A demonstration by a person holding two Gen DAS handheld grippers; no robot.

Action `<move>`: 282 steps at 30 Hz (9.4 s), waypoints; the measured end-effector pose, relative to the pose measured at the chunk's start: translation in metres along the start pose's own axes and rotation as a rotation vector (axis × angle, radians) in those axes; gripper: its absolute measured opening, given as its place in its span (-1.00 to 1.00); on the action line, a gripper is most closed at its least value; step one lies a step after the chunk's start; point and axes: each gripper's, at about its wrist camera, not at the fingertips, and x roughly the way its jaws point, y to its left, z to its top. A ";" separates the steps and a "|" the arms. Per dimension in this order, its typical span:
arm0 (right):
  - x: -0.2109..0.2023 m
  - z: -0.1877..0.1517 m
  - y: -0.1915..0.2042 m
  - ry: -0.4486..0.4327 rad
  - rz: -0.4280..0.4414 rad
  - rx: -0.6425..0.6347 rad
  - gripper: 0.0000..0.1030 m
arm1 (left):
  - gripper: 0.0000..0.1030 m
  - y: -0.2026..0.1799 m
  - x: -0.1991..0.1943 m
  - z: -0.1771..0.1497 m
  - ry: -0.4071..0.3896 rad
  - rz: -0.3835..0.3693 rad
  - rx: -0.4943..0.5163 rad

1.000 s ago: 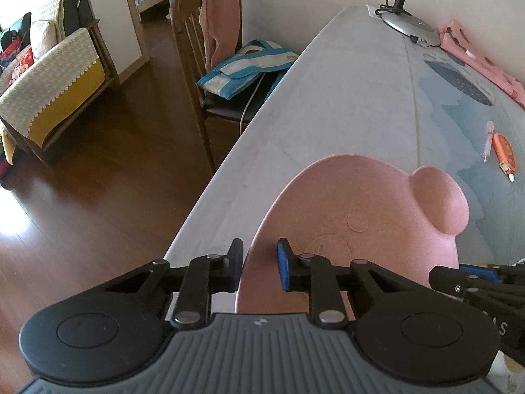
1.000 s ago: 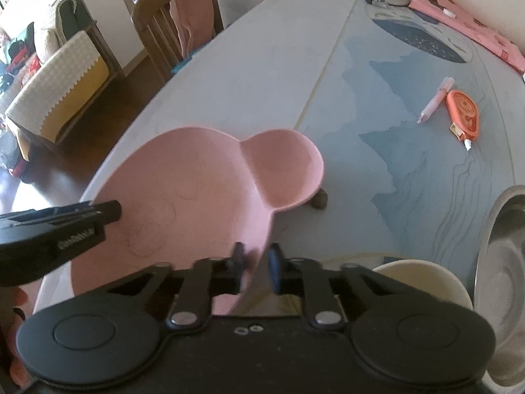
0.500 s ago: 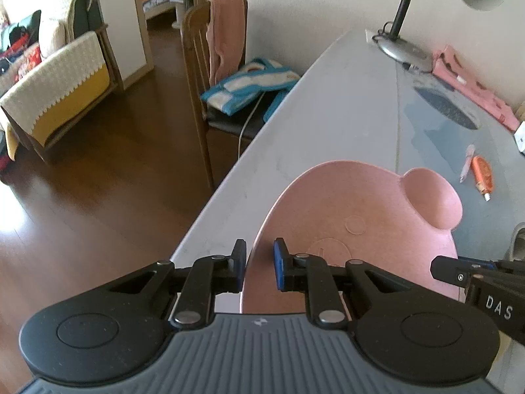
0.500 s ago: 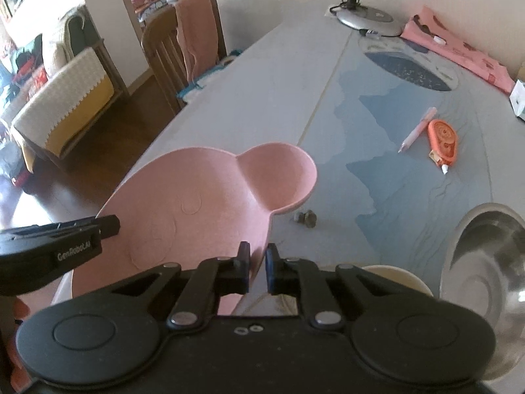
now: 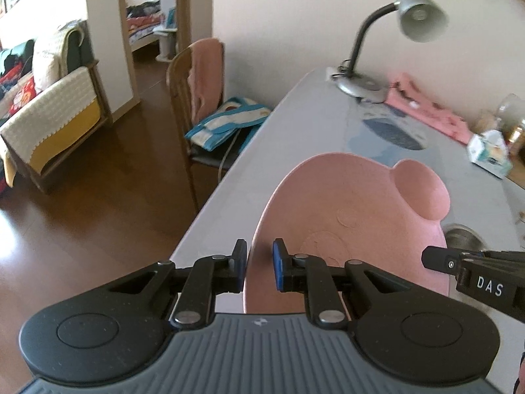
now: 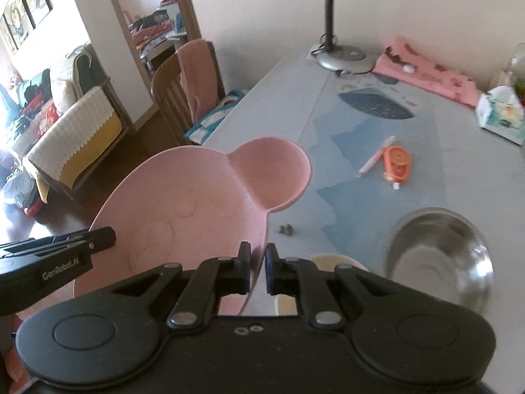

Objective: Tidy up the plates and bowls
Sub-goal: 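Carry the pink plate with both tools and lower it onto the white plates, then open both tools to release the pink plate on the stack, then move both tools to the rim of the large stainless steel bowl, then close both tools on the steel bowl rim, then carry the steel bowl with both tools toward the pink plate stack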

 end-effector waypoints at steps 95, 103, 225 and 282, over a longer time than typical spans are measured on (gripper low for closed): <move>-0.174 -0.363 -0.239 0.166 -0.152 0.340 -0.64 | -0.70 -0.230 -0.098 -0.349 0.380 -0.398 0.496; -0.192 -0.355 -0.233 0.138 -0.169 0.340 -0.46 | -0.69 -0.222 -0.105 -0.337 0.361 -0.438 0.477; -0.024 -0.073 -0.250 0.080 -0.192 0.419 -0.74 | -0.70 -0.242 0.085 0.000 0.173 -0.277 0.408; -0.130 -0.271 -0.053 0.205 -0.107 0.236 -0.77 | -0.70 -0.020 -0.103 -0.229 0.333 -0.194 0.326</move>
